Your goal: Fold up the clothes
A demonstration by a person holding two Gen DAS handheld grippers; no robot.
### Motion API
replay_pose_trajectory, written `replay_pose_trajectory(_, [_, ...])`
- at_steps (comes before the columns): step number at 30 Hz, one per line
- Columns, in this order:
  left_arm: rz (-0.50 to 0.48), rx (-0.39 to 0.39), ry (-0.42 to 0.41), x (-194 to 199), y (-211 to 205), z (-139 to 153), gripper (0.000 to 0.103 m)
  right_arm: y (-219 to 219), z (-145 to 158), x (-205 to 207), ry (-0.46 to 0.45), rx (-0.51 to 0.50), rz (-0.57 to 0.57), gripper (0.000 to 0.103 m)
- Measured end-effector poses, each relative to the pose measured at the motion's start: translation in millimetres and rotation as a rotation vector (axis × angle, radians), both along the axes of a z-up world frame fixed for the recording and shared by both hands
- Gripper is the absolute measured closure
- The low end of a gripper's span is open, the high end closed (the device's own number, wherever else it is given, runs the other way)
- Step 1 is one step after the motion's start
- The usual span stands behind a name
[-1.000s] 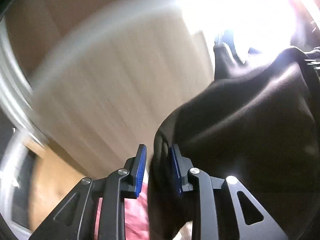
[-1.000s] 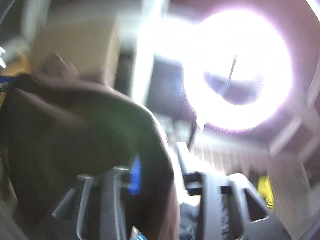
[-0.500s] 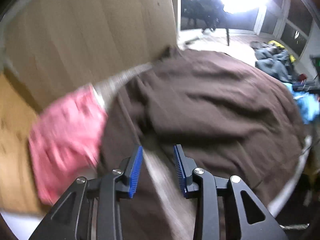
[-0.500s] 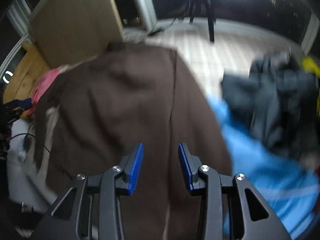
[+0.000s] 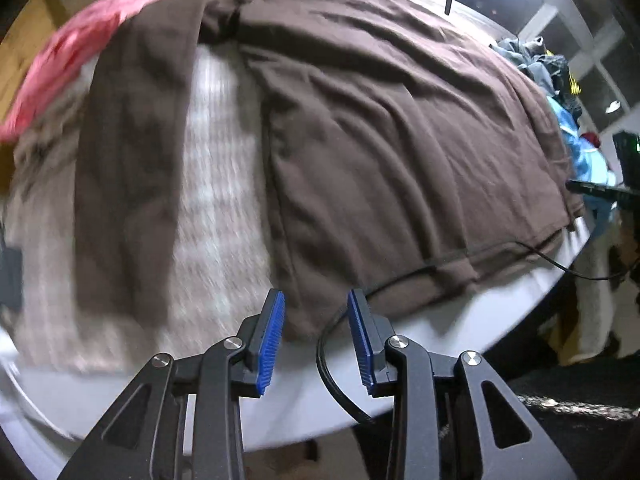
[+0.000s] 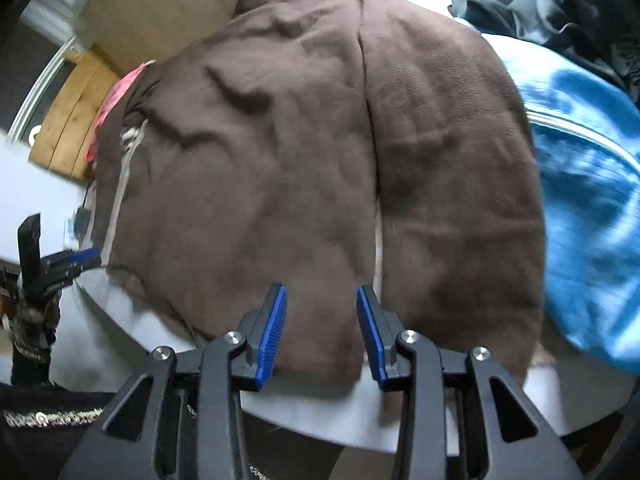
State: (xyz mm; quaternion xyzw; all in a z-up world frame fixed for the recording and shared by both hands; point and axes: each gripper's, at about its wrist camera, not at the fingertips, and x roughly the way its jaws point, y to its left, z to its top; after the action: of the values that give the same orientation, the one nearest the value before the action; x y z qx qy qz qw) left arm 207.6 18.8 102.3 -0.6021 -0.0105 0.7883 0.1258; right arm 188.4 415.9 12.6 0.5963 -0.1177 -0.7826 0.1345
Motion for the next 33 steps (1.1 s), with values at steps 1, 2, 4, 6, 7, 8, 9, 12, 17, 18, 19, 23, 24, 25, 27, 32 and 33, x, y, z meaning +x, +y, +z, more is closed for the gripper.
replay_pose_trajectory(1, [0.017,0.011,0.000,8.4,-1.8,3.5,0.072,4.9,13.7,8.6,0.031,0.019,0.000,0.067])
replay_pose_trajectory(2, [0.033,0.023,0.001,16.8,-3.7,7.0,0.072,10.6,27.8,17.1,0.064,0.034,-0.003,0.067])
replay_pose_trajectory(4, [0.073,0.014,0.009,30.9,-12.2,14.9,0.071,31.1,58.1,36.1,0.141,0.048,-0.024,0.067])
replay_pose_trajectory(6, [0.115,-0.018,0.023,41.6,-23.2,22.6,0.071,34.7,67.7,45.5,0.172,0.077,-0.004,0.066])
replay_pose_trajectory(7, [0.110,-0.023,0.030,38.7,-19.8,19.5,0.071,35.2,70.2,49.3,0.183,0.084,0.008,0.064])
replay_pose_trajectory(8, [0.105,-0.028,0.036,35.8,-16.5,16.3,0.071,31.3,63.7,49.1,0.176,0.066,0.022,0.061])
replay_pose_trajectory(9, [0.101,-0.034,0.042,32.9,-13.2,13.2,0.071,27.7,53.7,47.1,0.160,0.045,0.033,0.060])
replay_pose_trajectory(12, [0.089,-0.002,0.041,20.6,-1.5,-1.8,0.071,10.0,12.5,36.4,0.099,0.022,0.082,0.060])
replay_pose_trajectory(17, [0.065,-0.016,-0.001,5.8,18.3,-28.6,0.070,-9.7,-30.9,31.5,0.039,0.060,0.158,0.060])
replay_pose_trajectory(18, [0.058,-0.027,-0.008,4.1,22.2,-32.9,0.067,-11.4,-34.5,31.7,0.038,0.053,0.170,0.060])
replay_pose_trajectory(19, [0.057,-0.051,-0.015,2.5,24.6,-37.3,0.065,-12.7,-37.0,31.5,0.039,0.052,0.180,0.060])
replay_pose_trajectory(23, [0.060,-0.107,-0.030,-4.7,31.6,-48.9,0.062,-17.0,-38.6,30.9,0.049,0.073,0.207,0.060])
replay_pose_trajectory(24, [0.065,-0.130,-0.026,-6.3,32.8,-49.6,0.059,-17.9,-38.1,31.1,0.048,0.078,0.211,0.060])
replay_pose_trajectory(25, [0.070,-0.146,-0.020,-7.1,33.0,-48.9,0.058,-18.1,-38.1,31.1,0.047,0.078,0.212,0.060])
replay_pose_trajectory(27, [0.092,-0.187,-0.008,-8.3,31.5,-47.0,0.058,-19.1,-38.1,30.9,0.043,0.081,0.216,0.060])
replay_pose_trajectory(32, [0.084,-0.158,-0.017,-10.9,32.8,-51.4,0.059,-17.9,-38.0,29.4,0.044,0.075,0.216,0.060])
replay_pose_trajectory(33, [0.074,-0.155,-0.009,-11.0,34.3,-50.5,0.067,-16.7,-37.2,29.0,0.045,0.071,0.213,0.060])
